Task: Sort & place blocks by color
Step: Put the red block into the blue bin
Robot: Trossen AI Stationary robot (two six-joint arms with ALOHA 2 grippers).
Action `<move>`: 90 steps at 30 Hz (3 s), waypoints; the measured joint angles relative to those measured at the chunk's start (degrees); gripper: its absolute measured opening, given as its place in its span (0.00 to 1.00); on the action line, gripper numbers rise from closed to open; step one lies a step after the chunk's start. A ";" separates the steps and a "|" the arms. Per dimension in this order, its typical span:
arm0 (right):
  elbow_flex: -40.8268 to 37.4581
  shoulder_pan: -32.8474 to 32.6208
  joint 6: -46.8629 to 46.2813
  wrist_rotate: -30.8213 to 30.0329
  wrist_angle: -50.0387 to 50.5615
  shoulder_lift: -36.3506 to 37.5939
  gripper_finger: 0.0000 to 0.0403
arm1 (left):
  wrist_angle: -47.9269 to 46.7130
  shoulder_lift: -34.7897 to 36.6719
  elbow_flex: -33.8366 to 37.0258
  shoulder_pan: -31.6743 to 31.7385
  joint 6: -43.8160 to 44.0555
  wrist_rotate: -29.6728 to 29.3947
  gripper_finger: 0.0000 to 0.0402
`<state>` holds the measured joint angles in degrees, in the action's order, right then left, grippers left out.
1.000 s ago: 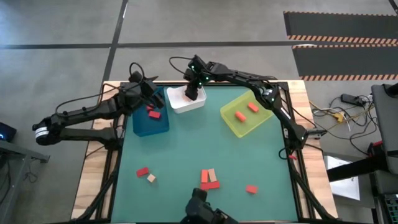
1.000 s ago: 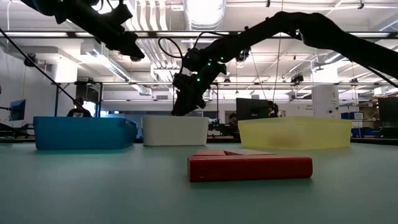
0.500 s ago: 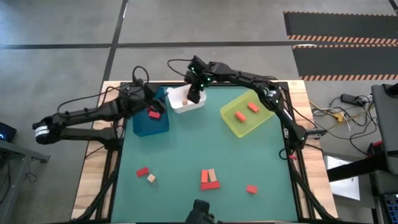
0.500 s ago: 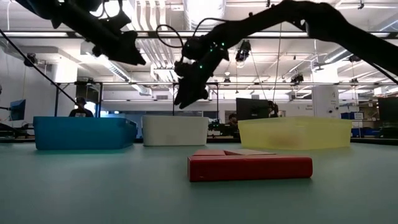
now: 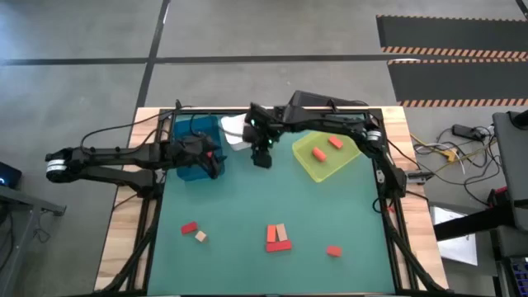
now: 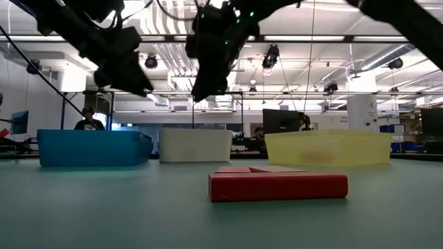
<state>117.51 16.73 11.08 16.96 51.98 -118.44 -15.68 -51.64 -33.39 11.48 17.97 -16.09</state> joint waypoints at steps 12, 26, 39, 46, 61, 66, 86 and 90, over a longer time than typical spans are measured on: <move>-29.38 -9.62 -3.68 -0.47 -19.53 20.83 0.45 | -16.88 -0.25 -2.10 -12.27 14.76 14.15 0.52; -48.17 -11.35 -4.04 -0.65 -43.11 31.19 0.45 | -30.40 -6.35 -3.80 -34.14 26.12 20.87 0.52; -48.91 -11.05 -0.13 -0.58 -44.26 28.37 0.45 | -29.22 -17.39 -3.76 -48.27 42.78 20.50 0.52; -48.89 -10.51 0.93 -0.53 -44.37 27.61 0.45 | -30.10 -24.71 -3.78 -49.04 42.76 19.84 0.52; -48.91 -10.42 0.97 -0.51 -44.53 27.61 0.45 | -28.87 -27.89 -3.86 -49.06 41.08 17.01 0.39; -48.91 -10.42 0.97 -0.51 -43.71 27.61 0.45 | -29.05 -27.75 -4.08 -49.04 41.25 16.53 0.29; -52.03 -10.42 0.99 -0.54 -42.42 27.89 0.45 | -49.72 -19.46 -21.64 -34.68 35.31 6.13 0.29; -52.16 -10.42 0.97 -0.53 -41.98 27.89 0.45 | -50.97 -17.32 -22.93 -26.13 29.11 5.02 0.29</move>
<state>65.36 6.31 12.05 16.43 10.00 -90.54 -66.65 -68.96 -56.31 -14.65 47.08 -11.07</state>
